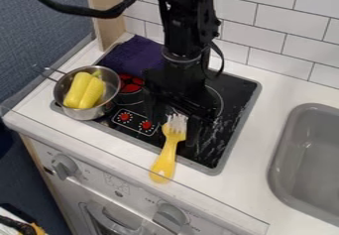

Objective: Move the blue cloth to the top right of the stove

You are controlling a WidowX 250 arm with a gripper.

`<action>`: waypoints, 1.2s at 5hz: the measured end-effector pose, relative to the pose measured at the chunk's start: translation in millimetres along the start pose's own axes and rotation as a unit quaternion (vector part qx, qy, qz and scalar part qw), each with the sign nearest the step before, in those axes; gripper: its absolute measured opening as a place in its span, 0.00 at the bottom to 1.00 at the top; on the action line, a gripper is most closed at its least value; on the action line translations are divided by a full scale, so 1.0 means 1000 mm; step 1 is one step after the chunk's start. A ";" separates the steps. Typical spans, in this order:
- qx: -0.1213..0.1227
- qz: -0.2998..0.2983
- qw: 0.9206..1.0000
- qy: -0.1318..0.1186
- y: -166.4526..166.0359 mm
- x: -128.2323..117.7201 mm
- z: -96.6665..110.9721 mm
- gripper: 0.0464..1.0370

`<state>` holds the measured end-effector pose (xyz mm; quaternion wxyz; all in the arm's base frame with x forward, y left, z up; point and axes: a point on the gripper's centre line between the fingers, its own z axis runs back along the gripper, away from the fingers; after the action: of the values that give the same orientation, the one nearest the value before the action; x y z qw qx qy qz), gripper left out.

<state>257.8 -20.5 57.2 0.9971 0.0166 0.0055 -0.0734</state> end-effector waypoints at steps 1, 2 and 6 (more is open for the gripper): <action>-0.004 0.000 1.000 0.011 -0.001 -0.002 -0.005 0.96; -0.028 0.029 0.999 0.001 0.011 0.007 0.003 0.96; -0.009 0.084 0.995 -0.059 0.161 0.093 0.005 0.96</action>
<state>373.1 124.5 66.6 0.9985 0.0040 -0.0545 0.0097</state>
